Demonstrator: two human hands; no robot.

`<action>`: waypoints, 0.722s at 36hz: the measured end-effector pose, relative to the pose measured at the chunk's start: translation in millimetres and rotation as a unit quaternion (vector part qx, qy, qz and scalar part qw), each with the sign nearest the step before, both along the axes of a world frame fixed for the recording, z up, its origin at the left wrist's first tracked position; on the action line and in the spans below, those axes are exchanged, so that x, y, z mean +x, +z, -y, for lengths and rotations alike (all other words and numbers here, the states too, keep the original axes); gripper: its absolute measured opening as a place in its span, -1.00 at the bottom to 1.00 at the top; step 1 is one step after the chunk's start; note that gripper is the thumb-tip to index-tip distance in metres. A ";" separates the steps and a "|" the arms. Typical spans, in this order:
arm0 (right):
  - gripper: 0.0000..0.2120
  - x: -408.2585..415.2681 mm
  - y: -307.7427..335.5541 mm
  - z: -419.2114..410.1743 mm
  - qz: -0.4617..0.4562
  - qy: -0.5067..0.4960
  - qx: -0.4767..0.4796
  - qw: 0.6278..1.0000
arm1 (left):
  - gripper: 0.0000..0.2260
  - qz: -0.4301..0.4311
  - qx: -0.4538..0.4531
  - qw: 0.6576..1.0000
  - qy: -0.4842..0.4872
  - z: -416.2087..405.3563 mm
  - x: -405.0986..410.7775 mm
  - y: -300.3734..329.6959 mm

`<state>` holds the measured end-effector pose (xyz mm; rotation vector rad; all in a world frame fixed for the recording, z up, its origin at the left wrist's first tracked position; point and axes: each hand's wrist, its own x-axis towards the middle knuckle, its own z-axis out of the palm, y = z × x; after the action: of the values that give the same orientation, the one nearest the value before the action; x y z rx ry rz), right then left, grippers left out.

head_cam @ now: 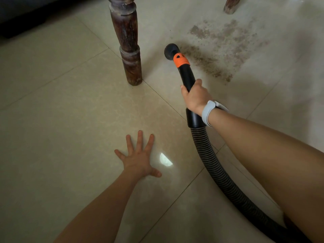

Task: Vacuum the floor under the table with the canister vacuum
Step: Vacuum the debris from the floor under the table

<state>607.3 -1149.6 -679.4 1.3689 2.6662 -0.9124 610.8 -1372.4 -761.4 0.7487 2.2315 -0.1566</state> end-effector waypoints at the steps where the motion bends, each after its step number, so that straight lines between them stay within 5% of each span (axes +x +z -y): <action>1: -0.61 -1.9 0.6 0.0 -0.003 -0.005 -0.006 1.000 | 0.20 -0.001 -0.001 1.000 0.000 -0.2 0.3 0.5; 26: -0.63 104.2 0.4 24.6 0.016 -0.015 0.027 0.999 | 0.13 0.016 -0.011 0.994 0.104 -33.6 18.7 11.9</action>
<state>711.5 -1174.2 -679.0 1.4269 2.6727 -0.8186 629.5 -1338.9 -749.6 0.4985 2.2565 -0.0669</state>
